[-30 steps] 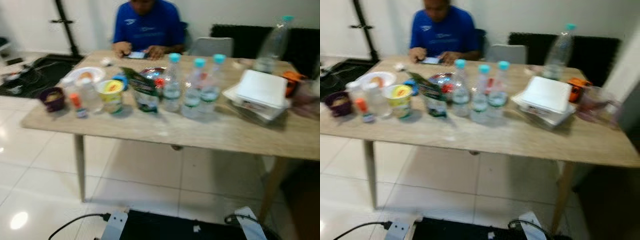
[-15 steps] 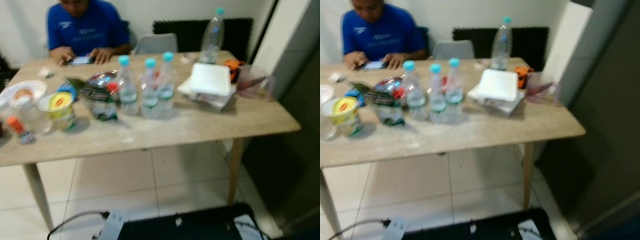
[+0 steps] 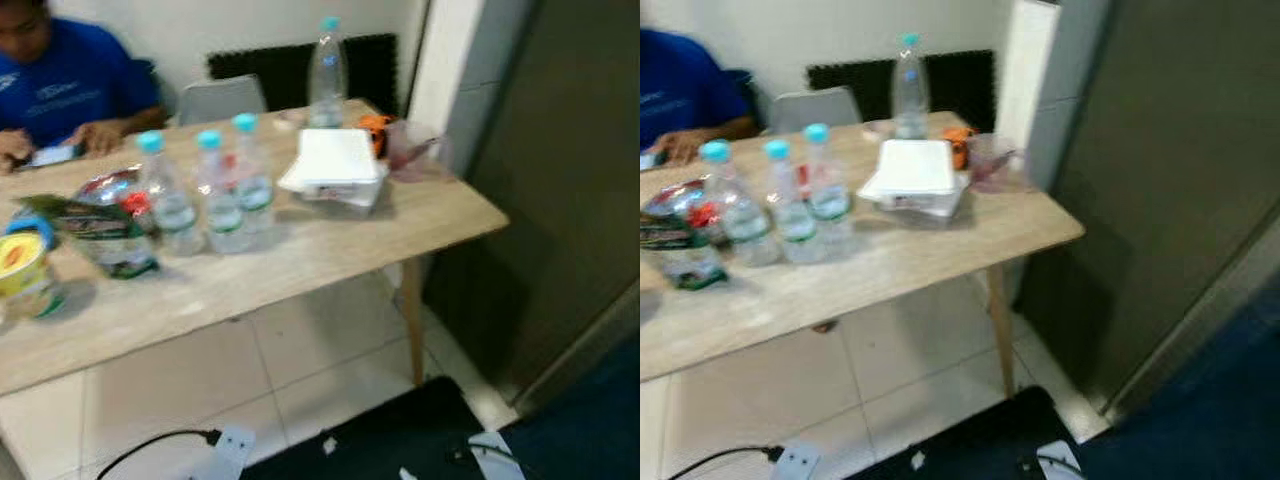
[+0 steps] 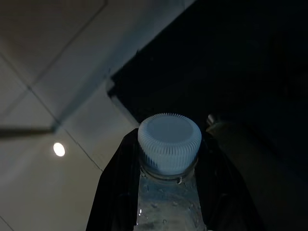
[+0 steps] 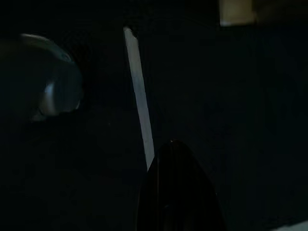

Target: Restocking fridge

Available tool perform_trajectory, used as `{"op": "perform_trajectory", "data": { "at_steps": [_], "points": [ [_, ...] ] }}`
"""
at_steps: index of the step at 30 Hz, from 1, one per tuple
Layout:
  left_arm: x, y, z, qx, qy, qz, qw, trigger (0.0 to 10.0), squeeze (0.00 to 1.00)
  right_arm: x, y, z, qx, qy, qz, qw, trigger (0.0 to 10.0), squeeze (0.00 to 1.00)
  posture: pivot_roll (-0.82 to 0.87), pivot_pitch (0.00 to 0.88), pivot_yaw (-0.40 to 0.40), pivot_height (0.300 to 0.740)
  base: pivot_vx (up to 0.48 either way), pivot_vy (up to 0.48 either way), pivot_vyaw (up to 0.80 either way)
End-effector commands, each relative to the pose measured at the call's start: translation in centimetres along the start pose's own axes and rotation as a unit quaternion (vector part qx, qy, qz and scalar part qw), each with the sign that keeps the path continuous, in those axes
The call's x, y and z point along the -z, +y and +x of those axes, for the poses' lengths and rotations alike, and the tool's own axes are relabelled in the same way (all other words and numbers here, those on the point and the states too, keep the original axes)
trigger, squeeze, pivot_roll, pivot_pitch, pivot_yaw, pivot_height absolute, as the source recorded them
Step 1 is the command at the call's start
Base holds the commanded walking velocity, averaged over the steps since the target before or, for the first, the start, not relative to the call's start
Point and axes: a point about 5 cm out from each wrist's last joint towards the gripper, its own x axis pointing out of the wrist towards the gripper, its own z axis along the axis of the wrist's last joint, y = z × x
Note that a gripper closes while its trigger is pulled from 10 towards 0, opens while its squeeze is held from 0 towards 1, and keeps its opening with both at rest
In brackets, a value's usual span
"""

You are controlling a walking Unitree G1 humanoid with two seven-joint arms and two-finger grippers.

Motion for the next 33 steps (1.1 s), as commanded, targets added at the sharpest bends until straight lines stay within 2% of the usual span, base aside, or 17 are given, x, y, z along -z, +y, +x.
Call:
{"op": "perform_trajectory", "data": {
  "at_steps": [1,16,33],
  "points": [
    [0.47,-0.14,-0.06,0.003,0.006,-0.002,1.000,10.0,0.00,-0.05,0.03,0.01,0.000,-0.001,0.003,1.000,10.0,0.00,-0.05,0.000,-0.015,0.740,0.000,0.000,-0.77],
    [0.69,0.24,-0.10,0.001,0.012,-0.004,1.000,10.0,0.00,-0.29,-0.03,0.01,0.004,-0.009,-0.008,1.000,10.0,0.00,-0.05,0.000,-0.015,0.740,0.000,0.000,-0.77],
    [0.67,0.34,-0.11,0.004,0.012,0.003,1.000,10.0,0.00,-0.79,-0.26,0.03,0.007,-0.022,-0.009,1.000,10.0,0.00,-0.05,0.000,-0.019,0.740,0.000,-0.412,0.00]
  ]
}}
